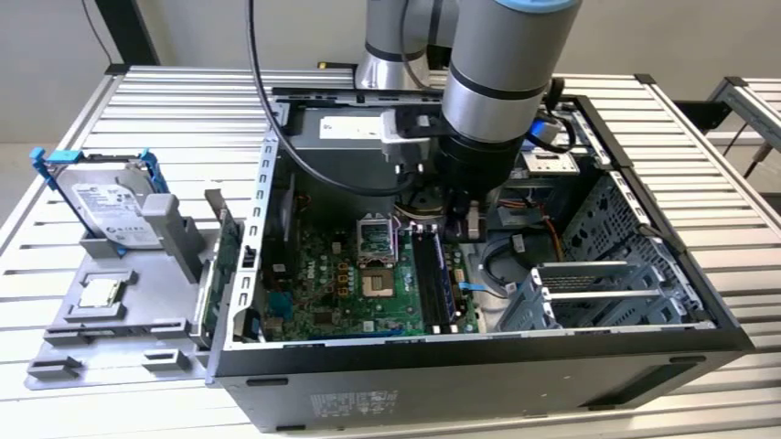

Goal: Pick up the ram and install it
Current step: 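Press down the ram until it locks into place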

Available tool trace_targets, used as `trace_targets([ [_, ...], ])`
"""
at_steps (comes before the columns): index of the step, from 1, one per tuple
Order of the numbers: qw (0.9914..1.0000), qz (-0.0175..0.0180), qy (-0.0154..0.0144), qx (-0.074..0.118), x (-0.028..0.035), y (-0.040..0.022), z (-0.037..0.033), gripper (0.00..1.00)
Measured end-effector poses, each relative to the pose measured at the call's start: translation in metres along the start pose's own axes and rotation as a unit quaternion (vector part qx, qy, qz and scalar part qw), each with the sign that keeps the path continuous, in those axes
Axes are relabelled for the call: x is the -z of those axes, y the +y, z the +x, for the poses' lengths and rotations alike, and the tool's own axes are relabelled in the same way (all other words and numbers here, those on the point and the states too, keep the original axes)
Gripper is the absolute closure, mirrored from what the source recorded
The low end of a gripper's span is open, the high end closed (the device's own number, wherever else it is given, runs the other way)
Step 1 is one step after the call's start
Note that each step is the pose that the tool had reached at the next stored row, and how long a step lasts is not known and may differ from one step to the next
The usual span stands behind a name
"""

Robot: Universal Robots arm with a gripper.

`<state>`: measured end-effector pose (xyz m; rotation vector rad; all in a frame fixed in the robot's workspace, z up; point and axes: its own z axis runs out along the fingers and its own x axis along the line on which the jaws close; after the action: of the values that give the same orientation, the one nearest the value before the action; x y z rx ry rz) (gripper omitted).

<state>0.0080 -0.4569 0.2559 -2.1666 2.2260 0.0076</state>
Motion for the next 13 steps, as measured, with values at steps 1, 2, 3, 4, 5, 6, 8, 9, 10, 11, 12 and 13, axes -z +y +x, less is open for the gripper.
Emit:
trace_targets([
  [1,0.99996,-0.0003,-0.0002,0.009,0.0,0.0,0.0,1.0],
  [2,0.99986,-0.0005,-0.0004,0.017,-0.0001,0.0,0.0,1.0],
  [3,0.99969,-0.0007,-0.0005,0.025,-0.0001,0.0,0.0,1.0],
  [4,0.99948,-0.0009,-0.0007,0.032,-0.0002,0.0,0.0,1.0],
  [5,0.99944,-0.0009,-0.0007,0.033,-0.0001,0.0001,0.0,1.0],
  [6,0.99944,-0.001,-0.0007,0.033,-0.0002,0.0001,0.0,1.0],
  [8,0.99944,-0.001,-0.0005,0.033,-0.0002,0.0001,0.0,1.0],
  [9,0.99944,-0.001,-0.0005,0.033,-0.0002,0.0001,0.0,1.0],
  [10,0.99944,-0.0009,-0.0006,0.033,-0.0003,0.0,0.0001,1.0],
  [11,0.99944,-0.0009,-0.0007,0.033,-0.0005,-0.0001,0.0003,1.0],
  [12,0.99944,-0.0009,-0.0007,0.033,-0.0007,-0.0001,0.0005,1.0],
  [13,0.99944,-0.0009,-0.0006,0.033,-0.001,-0.0002,0.0007,1.0],
])
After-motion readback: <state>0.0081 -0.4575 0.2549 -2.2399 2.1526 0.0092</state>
